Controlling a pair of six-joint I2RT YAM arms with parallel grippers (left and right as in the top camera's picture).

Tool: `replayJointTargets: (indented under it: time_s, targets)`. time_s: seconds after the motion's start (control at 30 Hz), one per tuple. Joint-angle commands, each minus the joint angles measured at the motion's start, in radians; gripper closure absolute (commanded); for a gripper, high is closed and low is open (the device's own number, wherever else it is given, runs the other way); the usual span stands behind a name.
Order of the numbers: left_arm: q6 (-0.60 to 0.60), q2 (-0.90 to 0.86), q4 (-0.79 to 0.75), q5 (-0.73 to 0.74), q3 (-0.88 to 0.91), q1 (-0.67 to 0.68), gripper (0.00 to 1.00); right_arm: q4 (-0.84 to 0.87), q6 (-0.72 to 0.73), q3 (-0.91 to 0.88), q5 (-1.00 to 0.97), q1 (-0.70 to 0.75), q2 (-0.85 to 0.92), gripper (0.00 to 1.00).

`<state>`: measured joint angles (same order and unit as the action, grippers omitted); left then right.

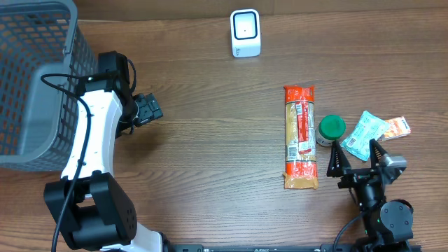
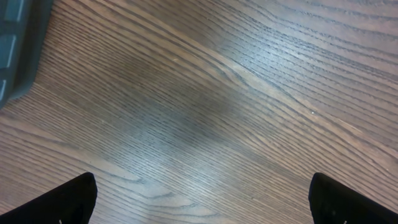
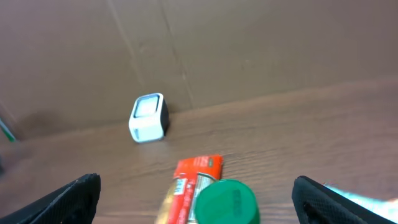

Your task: Scan the item barcode

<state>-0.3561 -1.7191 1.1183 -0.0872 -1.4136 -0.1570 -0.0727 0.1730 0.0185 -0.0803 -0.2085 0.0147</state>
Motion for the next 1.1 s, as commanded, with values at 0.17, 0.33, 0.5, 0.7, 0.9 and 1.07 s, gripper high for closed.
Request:
replayJointTargets:
  time_s: [0.17, 0.33, 0.5, 0.7, 0.9, 1.07]
  targets:
    - [0.008, 0.010, -0.001, -0.006, -0.010, 0.007, 0.00, -0.011, -0.229, -0.011, 0.066, 0.014, -0.012, 0.00]
    - [0.008, 0.010, -0.001, -0.006, -0.010, 0.007, 0.00, -0.011, -0.227, -0.011, 0.068, 0.014, -0.012, 0.00]
    - [0.008, 0.010, -0.001, -0.006, -0.010, 0.007, 0.00, -0.011, -0.227, -0.011, 0.068, 0.014, -0.012, 0.00]
    - [0.008, 0.010, -0.001, -0.006, -0.010, 0.007, 0.00, -0.011, -0.227, -0.011, 0.068, 0.014, -0.012, 0.00]
    - [0.008, 0.010, -0.001, -0.006, -0.010, 0.007, 0.00, -0.011, -0.227, -0.011, 0.068, 0.014, -0.012, 0.00]
    - [0.008, 0.010, -0.001, -0.002, -0.010, -0.002, 0.00, -0.011, -0.227, -0.011, 0.068, 0.014, -0.012, 0.00]
